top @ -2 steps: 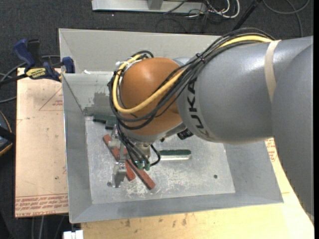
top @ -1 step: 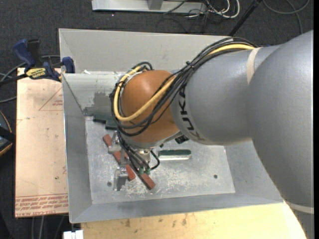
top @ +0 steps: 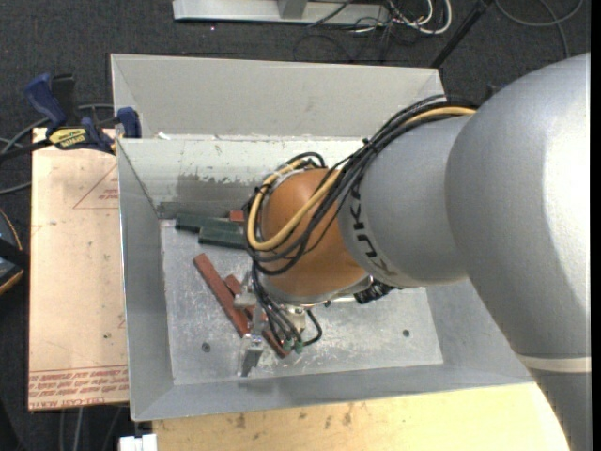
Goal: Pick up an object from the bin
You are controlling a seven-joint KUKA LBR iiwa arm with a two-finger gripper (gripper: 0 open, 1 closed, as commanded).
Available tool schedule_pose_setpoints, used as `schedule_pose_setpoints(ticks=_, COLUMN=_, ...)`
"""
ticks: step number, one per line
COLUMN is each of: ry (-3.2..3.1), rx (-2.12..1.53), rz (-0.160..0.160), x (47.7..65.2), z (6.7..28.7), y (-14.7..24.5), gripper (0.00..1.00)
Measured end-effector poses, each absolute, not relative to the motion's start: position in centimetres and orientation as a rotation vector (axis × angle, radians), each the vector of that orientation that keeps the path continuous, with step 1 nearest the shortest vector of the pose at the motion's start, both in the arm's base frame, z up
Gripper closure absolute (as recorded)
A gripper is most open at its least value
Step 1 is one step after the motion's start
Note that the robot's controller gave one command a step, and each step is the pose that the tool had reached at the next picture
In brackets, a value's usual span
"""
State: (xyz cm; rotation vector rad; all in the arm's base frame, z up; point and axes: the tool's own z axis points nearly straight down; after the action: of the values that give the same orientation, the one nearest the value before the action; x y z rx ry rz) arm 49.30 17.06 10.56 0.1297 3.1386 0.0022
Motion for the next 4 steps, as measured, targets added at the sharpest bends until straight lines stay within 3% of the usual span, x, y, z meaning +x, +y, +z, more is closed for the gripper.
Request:
schedule_pose_setpoints(ticks=1, ry=3.131, rx=0.220, rz=0.005, x=50.9, z=9.0, y=16.0, gripper=0.00)
schedule_pose_setpoints(ticks=2, ry=3.119, rx=0.342, rz=0.009, x=49.8, z=8.2, y=12.8, gripper=1.00)
schedule_pose_setpoints(ticks=3, ry=3.126, rx=0.342, rz=0.005, x=49.6, z=8.1, y=12.7, gripper=0.00)
schedule_pose_setpoints(ticks=4, ry=3.123, rx=0.343, rz=0.005, x=49.7, z=8.1, y=12.7, gripper=0.00)
